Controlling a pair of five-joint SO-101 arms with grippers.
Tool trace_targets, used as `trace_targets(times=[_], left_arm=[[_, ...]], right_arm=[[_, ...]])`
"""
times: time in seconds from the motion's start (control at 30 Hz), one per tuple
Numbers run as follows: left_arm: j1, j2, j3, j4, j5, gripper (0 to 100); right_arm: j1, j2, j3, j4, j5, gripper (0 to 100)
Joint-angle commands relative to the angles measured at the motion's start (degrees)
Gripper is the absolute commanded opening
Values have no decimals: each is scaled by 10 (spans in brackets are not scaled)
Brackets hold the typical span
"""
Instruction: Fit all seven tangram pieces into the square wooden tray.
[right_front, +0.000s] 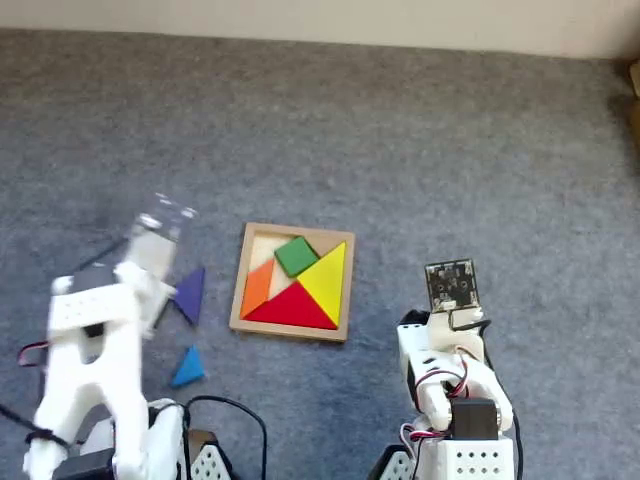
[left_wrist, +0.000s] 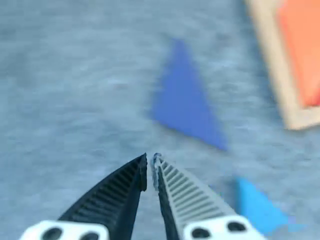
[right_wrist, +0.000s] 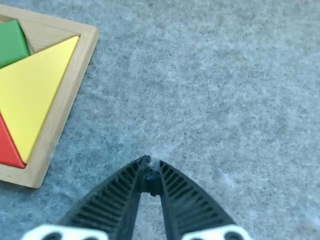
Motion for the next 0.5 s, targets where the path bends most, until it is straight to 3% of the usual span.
trace_targets(times=[0.0,0.17,0.27,0.47], left_arm=[[-74,-9,-64,-1,-17,133],[-88,-10,-106,124,-15,293],[-58,-10,-104,166,-15,290],[22,-10,-40,174,-15,265]], right_arm=[[6,-11,58,-2,-1,4],[6,-11,58,-2,-1,4],[6,-11,58,-2,-1,4],[6,-11,58,-2,-1,4]])
